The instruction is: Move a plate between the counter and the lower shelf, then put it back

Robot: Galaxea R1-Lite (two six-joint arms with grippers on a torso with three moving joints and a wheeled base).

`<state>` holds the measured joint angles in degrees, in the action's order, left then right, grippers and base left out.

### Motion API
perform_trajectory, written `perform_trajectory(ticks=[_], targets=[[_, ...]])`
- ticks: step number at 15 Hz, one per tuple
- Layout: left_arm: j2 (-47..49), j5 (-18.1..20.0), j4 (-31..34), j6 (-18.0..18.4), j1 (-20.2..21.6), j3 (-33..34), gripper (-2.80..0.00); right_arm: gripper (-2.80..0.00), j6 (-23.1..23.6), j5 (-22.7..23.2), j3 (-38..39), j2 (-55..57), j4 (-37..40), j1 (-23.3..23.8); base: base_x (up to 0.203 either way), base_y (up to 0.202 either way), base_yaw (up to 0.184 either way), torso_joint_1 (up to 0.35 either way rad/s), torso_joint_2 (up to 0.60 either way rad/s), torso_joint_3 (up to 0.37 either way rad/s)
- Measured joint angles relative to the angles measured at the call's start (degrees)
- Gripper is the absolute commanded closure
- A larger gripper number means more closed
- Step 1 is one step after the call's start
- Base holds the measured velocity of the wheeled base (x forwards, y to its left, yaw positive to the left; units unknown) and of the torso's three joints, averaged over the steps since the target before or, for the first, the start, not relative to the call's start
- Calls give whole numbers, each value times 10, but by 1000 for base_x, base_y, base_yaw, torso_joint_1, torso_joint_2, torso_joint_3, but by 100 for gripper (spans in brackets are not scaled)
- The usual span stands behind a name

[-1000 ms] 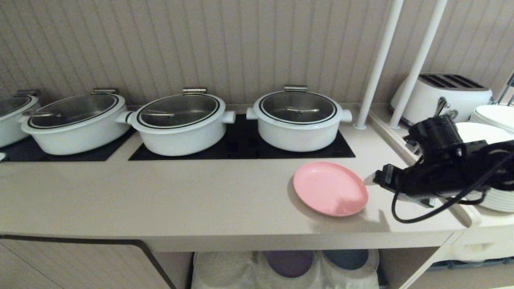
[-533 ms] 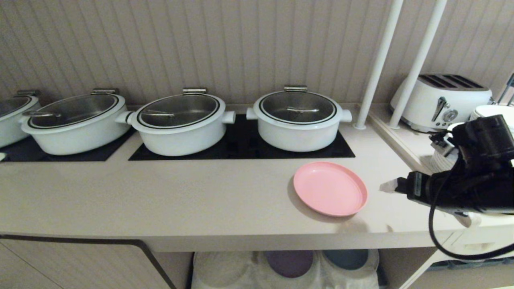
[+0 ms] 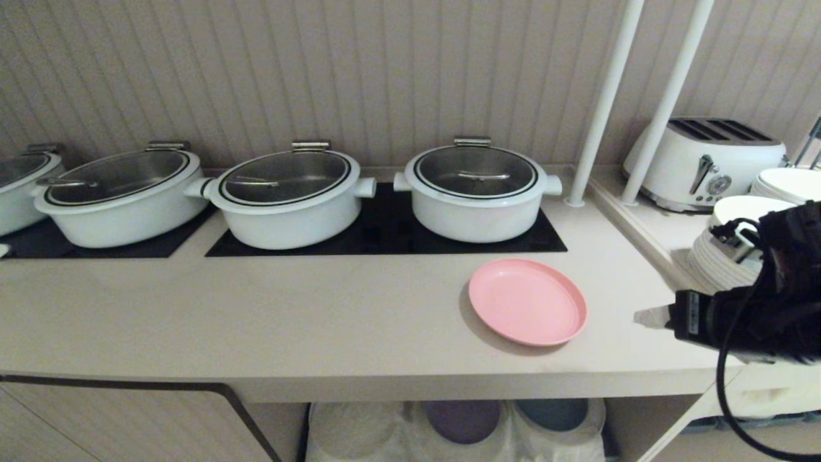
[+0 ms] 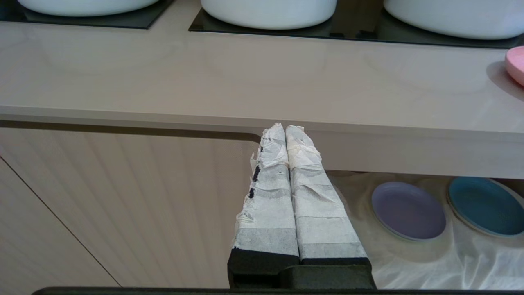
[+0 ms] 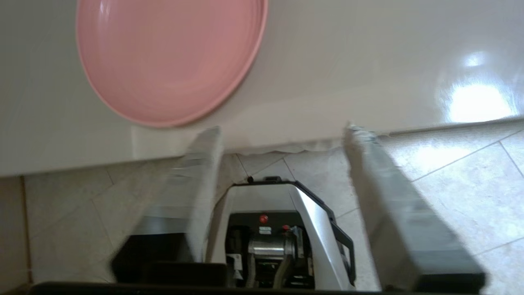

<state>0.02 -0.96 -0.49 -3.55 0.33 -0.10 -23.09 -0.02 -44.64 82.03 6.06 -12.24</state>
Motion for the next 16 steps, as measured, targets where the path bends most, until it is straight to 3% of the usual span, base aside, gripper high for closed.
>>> perform_trajectory(ticks=[3,5,11,16], targets=[[0,0,0,0,0,0,0,0,3,-2,21,-19,-17,0,0,0,0,0,0,0],[0,0,0,0,0,0,0,0,4,-4,45,-31,-72,0,0,0,0,0,0,0],[0,0,0,0,0,0,0,0,12,-11,185,-96,-325,33,0,0,0,0,0,0],[0,0,0,0,0,0,0,0,74,-73,313,-107,-523,39,0,0,0,0,0,0]])
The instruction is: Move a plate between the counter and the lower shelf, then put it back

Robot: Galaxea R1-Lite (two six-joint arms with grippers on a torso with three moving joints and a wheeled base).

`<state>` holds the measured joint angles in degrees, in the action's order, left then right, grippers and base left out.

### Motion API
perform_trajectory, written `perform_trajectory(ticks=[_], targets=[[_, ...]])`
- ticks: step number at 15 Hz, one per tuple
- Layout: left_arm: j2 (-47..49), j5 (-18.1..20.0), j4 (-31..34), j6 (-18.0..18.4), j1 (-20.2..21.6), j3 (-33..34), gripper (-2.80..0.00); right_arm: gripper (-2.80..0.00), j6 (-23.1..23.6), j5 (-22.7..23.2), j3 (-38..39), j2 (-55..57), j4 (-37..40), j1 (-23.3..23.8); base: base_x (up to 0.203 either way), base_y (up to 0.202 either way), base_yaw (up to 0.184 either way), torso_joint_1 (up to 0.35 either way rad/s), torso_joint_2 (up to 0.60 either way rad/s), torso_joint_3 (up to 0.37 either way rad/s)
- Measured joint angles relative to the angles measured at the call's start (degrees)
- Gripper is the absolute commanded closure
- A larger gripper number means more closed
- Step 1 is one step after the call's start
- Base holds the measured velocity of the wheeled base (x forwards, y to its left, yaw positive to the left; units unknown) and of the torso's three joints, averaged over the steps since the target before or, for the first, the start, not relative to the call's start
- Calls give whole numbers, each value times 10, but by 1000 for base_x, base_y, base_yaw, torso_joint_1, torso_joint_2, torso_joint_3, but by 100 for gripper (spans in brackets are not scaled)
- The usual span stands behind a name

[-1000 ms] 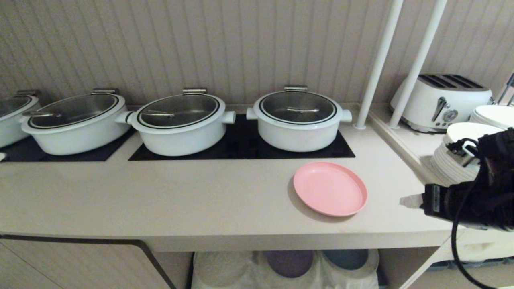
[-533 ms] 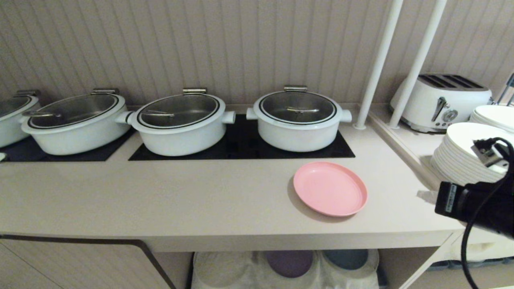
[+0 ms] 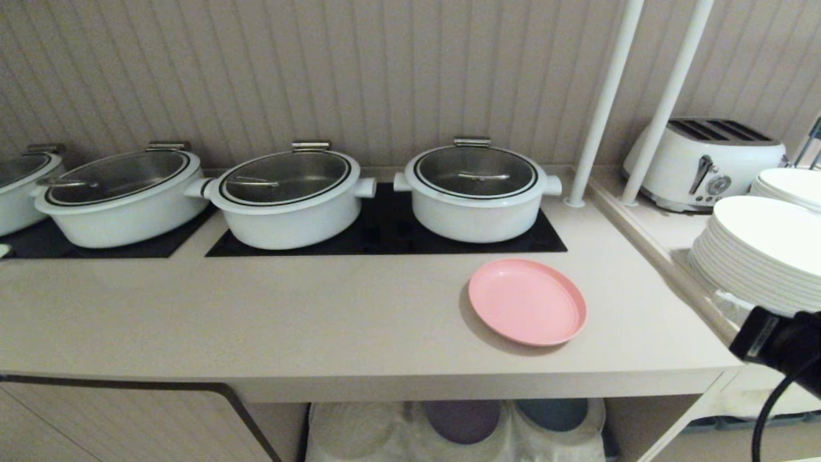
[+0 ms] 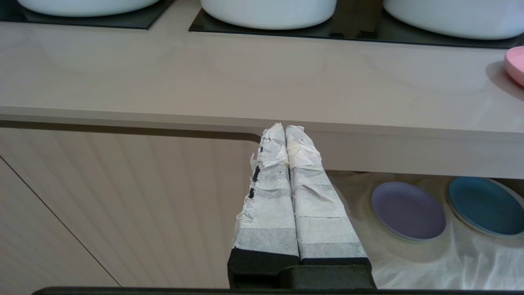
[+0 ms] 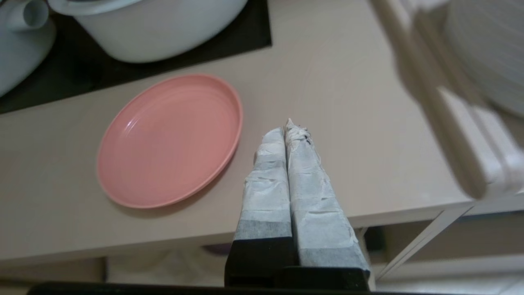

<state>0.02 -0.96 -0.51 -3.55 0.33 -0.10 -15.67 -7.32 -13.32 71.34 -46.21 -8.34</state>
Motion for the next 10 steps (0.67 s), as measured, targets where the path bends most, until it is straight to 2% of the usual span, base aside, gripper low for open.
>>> perform_trajectory(ticks=[4,6,10], targets=[[0,0,0,0,0,0,0,0,56,-18,94,-31,-111,0,0,0,0,0,0,0],[0,0,0,0,0,0,0,0,79,-20,112,-61,-118,7,0,0,0,0,0,0],[0,0,0,0,0,0,0,0,103,-18,127,-124,-110,65,0,0,0,0,0,0]])
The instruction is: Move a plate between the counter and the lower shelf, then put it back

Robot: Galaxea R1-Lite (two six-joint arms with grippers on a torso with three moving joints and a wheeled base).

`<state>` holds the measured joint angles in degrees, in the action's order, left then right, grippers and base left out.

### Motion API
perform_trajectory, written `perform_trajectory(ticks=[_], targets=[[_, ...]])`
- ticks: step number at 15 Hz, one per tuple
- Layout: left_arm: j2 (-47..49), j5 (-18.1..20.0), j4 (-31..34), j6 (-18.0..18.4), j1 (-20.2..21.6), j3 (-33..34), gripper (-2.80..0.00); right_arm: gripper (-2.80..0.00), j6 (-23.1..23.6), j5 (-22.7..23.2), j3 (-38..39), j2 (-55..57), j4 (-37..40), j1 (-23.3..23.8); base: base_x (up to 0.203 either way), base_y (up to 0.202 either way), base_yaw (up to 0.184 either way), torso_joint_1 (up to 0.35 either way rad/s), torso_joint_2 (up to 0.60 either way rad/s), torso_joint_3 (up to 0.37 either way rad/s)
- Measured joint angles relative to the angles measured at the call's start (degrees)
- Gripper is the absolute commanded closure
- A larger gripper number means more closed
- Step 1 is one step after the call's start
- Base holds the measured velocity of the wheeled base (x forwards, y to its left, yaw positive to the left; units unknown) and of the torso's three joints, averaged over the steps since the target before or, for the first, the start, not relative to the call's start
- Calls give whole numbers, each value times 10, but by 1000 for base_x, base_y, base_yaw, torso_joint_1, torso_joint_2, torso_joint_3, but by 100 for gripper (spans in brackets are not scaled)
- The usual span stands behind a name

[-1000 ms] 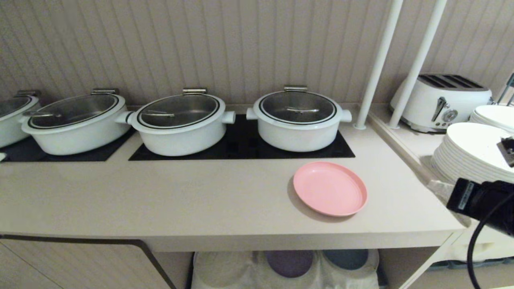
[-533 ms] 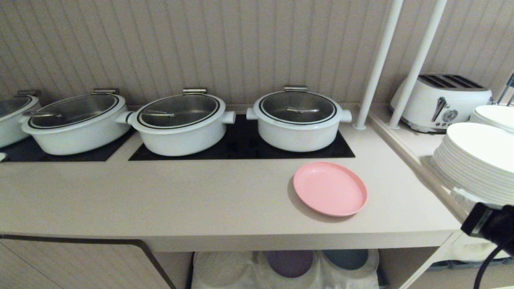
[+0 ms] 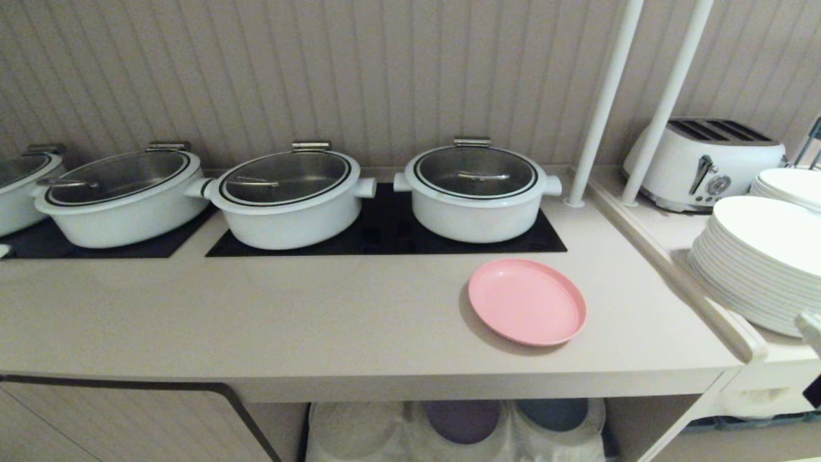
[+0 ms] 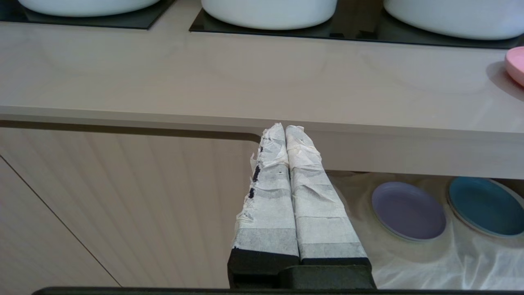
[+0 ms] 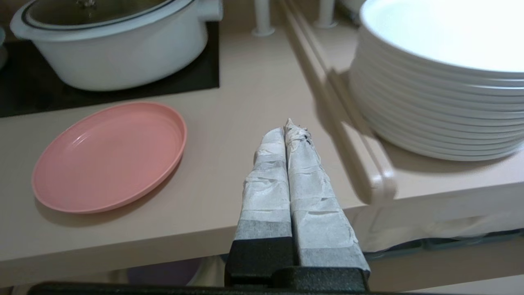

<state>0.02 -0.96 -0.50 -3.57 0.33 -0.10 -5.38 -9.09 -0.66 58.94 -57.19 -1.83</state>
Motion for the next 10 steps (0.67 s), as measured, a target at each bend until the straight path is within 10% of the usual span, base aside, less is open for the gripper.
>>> perform_trajectory(ticks=[10], targets=[[0,0,0,0,0,0,0,0,62,97,-20,-464,480,13,0,0,0,0,0,0]])
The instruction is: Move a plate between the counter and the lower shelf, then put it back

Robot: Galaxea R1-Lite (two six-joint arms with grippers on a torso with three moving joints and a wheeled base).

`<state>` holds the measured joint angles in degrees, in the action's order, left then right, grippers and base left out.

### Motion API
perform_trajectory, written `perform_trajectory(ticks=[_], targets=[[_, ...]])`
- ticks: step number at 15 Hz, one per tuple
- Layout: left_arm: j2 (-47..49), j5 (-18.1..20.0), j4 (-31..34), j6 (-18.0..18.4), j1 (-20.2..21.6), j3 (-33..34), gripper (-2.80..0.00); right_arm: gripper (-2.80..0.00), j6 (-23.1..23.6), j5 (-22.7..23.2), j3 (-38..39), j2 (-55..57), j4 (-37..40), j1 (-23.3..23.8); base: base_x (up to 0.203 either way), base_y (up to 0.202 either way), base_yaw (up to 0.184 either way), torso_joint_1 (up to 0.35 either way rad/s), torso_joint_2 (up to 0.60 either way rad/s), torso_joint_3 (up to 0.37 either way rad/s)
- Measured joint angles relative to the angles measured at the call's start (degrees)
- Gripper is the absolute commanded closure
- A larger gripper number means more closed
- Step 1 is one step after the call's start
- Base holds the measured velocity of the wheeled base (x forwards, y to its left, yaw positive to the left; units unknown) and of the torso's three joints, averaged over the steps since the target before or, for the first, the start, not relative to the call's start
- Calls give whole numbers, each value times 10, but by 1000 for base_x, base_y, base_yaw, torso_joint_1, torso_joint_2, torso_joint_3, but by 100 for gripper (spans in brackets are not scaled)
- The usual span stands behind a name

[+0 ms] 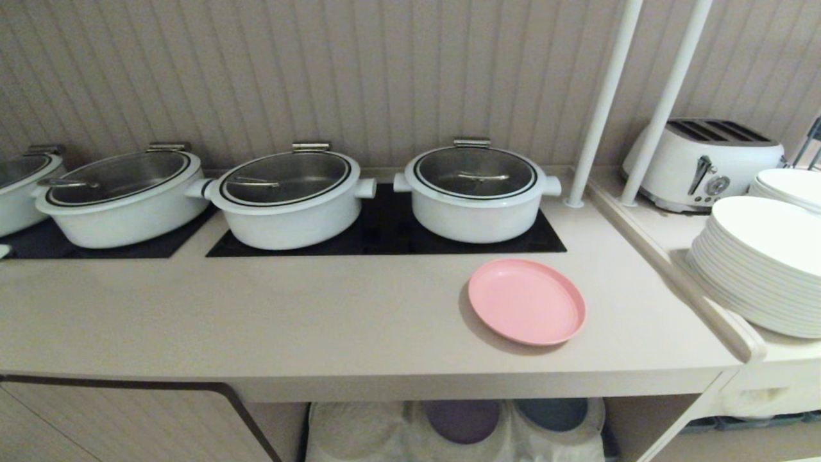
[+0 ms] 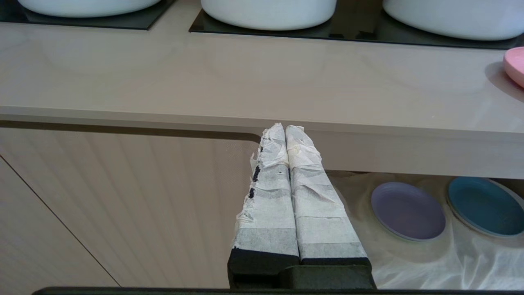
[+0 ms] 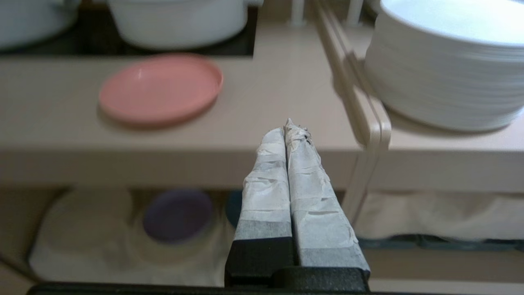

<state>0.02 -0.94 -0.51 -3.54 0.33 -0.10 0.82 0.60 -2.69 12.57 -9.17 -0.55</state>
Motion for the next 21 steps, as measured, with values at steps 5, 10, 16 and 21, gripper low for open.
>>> perform_trajectory(ticks=[5,10,16,21], targets=[[0,0,0,0,0,0,0,0,23,-2,12,-111,128,1,0,0,0,0,0,0],[0,0,0,0,0,0,0,0,27,-4,15,-125,125,2,0,0,0,0,0,0],[0,0,0,0,0,0,0,0,14,-3,15,-127,125,2,0,0,0,0,0,0],[0,0,0,0,0,0,0,0,16,-3,14,-127,126,2,0,0,0,0,0,0]])
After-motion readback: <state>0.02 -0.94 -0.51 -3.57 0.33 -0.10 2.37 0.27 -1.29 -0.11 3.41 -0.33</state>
